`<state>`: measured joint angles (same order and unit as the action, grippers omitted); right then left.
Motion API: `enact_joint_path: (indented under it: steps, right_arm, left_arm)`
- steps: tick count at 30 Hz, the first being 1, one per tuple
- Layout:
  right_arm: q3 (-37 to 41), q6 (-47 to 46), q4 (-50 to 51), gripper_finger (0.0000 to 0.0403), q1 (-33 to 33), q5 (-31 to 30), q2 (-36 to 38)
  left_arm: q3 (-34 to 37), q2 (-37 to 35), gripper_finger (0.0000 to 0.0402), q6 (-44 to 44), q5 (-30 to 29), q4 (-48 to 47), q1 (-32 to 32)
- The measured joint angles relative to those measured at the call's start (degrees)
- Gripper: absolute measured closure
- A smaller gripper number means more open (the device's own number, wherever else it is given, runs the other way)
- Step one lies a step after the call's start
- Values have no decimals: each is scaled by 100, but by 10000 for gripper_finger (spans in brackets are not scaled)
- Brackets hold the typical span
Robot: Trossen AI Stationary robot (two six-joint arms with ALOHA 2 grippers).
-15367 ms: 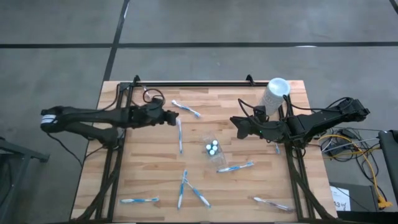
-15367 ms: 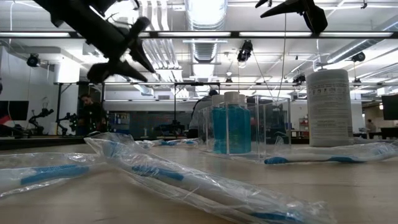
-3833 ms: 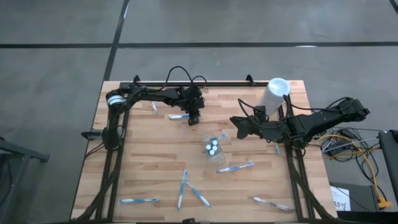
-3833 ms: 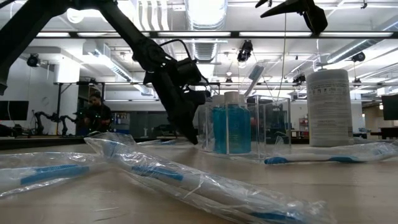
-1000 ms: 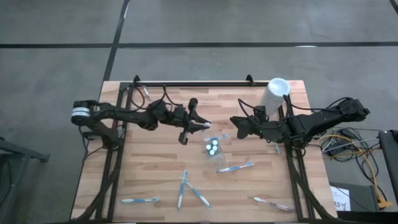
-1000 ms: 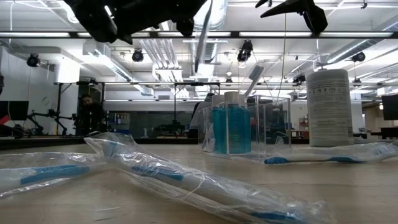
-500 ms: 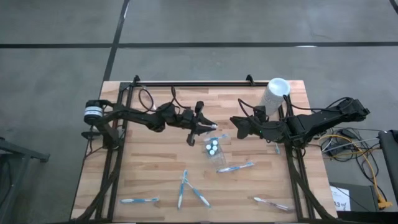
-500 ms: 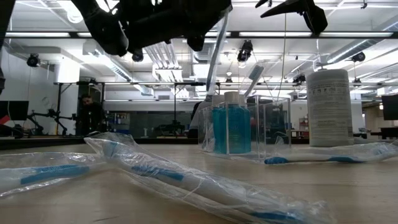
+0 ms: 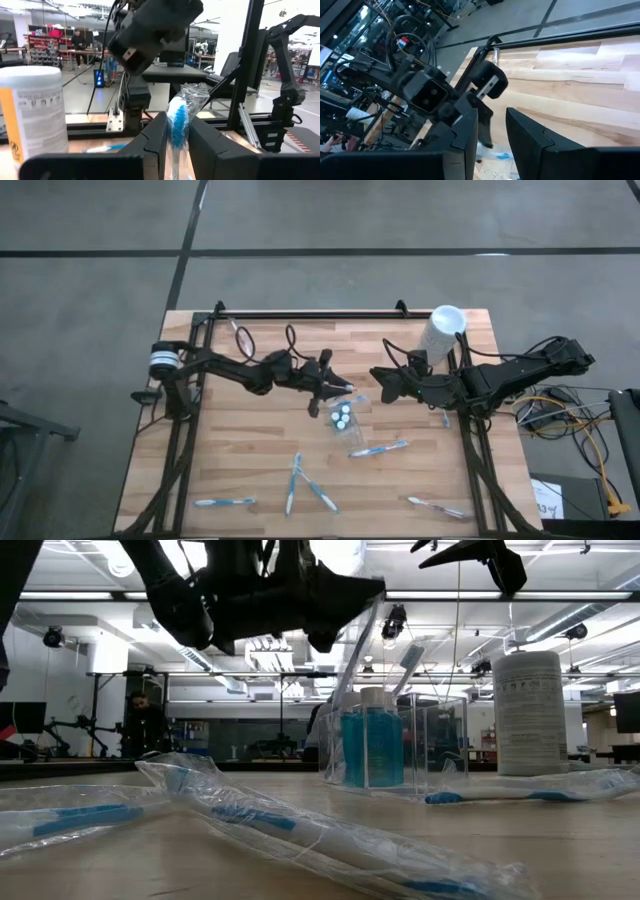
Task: Pick & Place toothbrushing station
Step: Put the blue toothbrush into the left section of the transparent organizer
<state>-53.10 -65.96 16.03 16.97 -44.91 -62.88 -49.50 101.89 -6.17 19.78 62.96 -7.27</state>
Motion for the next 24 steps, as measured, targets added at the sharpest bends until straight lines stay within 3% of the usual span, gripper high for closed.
enact_joint_path:
  steps: [24]
  right_arm:
    - [0,10,0,305,-2,0,1]
  left_arm:
    - [12,227,339,-171,-649,-1062,-23]
